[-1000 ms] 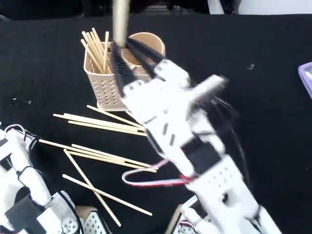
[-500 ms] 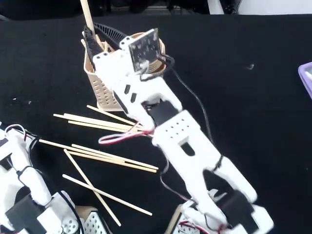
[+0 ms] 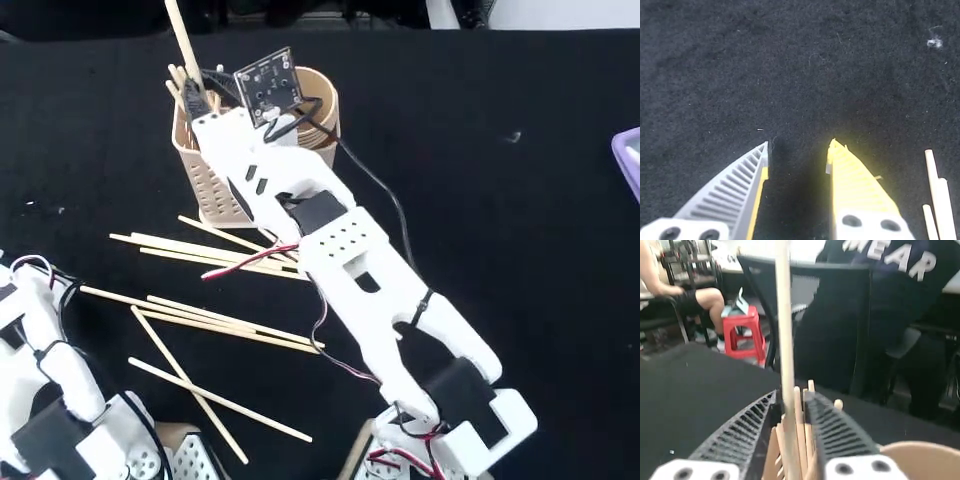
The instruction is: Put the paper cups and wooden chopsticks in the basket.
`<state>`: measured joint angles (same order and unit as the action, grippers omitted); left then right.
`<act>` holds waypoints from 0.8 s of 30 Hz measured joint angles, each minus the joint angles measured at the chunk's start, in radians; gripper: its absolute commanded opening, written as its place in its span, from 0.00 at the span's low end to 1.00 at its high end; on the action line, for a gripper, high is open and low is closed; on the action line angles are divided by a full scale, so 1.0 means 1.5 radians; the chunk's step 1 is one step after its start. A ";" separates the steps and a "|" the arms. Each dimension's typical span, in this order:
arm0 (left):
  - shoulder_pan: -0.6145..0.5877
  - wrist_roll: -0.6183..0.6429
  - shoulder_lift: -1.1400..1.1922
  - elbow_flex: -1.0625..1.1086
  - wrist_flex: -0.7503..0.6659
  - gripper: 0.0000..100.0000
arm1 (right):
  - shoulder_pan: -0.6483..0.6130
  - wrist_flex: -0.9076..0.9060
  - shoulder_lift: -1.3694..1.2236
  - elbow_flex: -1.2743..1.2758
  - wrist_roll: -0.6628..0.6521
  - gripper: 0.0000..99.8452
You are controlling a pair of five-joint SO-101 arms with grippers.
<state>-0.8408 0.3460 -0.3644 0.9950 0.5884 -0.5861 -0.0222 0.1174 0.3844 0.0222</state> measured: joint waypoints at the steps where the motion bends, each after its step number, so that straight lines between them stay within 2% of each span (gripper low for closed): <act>1: 0.000 0.000 0.000 0.000 0.000 0.19 | 0.000 -0.008 0.000 0.000 0.000 0.24; 8: 0.000 0.000 0.000 0.000 0.000 0.19 | 0.000 -0.121 0.110 0.000 0.000 0.15; 15: 0.000 0.000 0.000 0.000 0.000 0.19 | -0.010 -0.474 0.356 0.064 0.000 0.11; 17: 0.000 0.000 0.000 0.000 0.000 0.19 | -0.040 -0.573 0.412 0.119 0.000 0.11; 19: 0.000 0.000 0.000 0.000 0.000 0.19 | -0.077 -0.622 0.453 0.191 -0.002 0.11; 21: 0.000 0.000 0.000 0.000 0.000 0.19 | -0.121 -0.631 0.476 0.271 -0.010 0.13; 24: 0.000 0.000 0.000 0.000 0.000 0.19 | -0.214 -0.594 0.480 0.394 -0.016 0.22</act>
<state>-0.8408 0.3460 -0.3644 0.9950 0.5884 -0.9068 -0.9137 0.8370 0.9751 -0.0023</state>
